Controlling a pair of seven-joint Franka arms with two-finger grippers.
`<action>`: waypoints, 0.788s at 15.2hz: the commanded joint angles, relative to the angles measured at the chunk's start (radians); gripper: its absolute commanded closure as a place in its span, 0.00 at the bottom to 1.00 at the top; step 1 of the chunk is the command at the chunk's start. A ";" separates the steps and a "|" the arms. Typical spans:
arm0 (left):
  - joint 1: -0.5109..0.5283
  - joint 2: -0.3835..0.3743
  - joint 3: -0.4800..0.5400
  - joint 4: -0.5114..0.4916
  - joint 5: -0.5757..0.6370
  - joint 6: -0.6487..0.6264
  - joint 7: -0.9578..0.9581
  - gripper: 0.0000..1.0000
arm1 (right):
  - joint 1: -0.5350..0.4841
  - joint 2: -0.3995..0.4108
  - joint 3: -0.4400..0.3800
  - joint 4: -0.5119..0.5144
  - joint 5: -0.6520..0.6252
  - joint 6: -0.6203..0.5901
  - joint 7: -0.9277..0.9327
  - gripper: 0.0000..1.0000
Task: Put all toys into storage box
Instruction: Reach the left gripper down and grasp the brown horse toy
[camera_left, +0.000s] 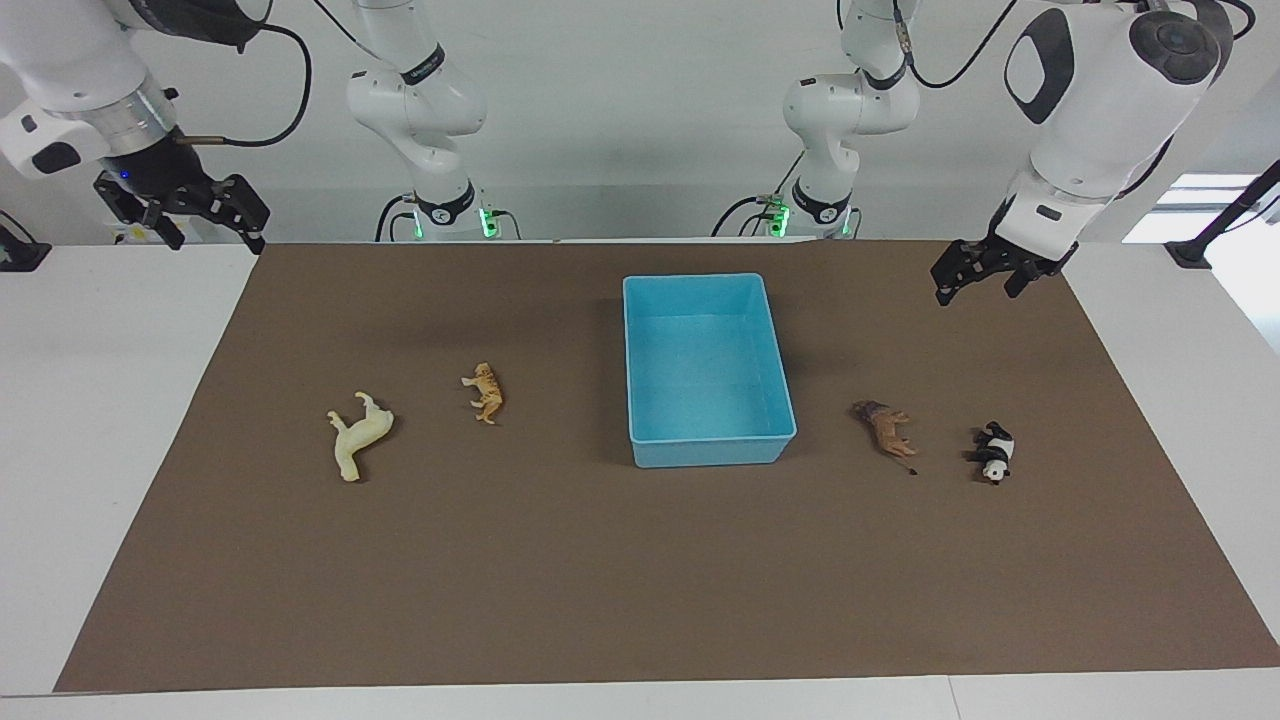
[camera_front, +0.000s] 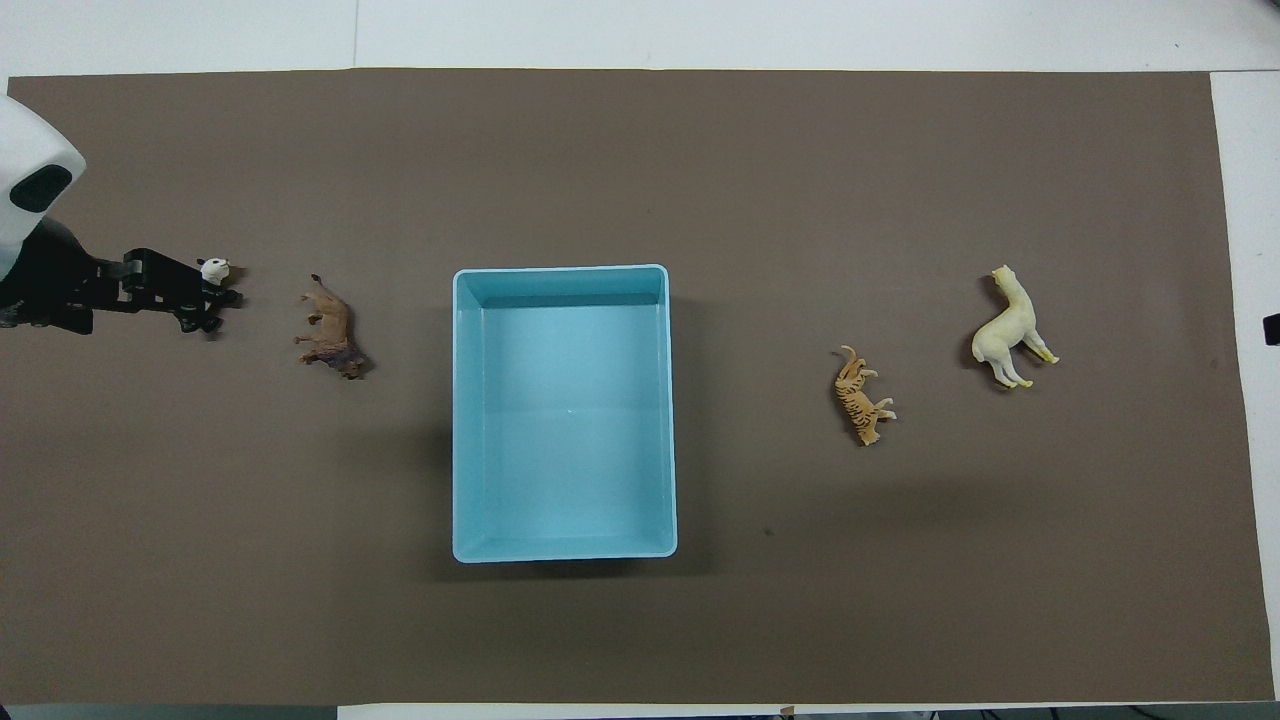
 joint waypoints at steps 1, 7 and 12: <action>0.004 -0.024 0.001 -0.029 0.008 0.020 0.003 0.00 | -0.009 -0.015 0.010 -0.018 -0.010 0.009 0.015 0.00; -0.082 -0.093 -0.009 -0.175 0.002 0.107 -0.031 0.00 | -0.036 -0.018 -0.002 -0.017 -0.005 0.012 0.011 0.00; -0.087 -0.123 -0.011 -0.252 0.000 0.182 -0.042 0.00 | -0.027 -0.035 -0.001 -0.052 -0.013 0.022 0.008 0.00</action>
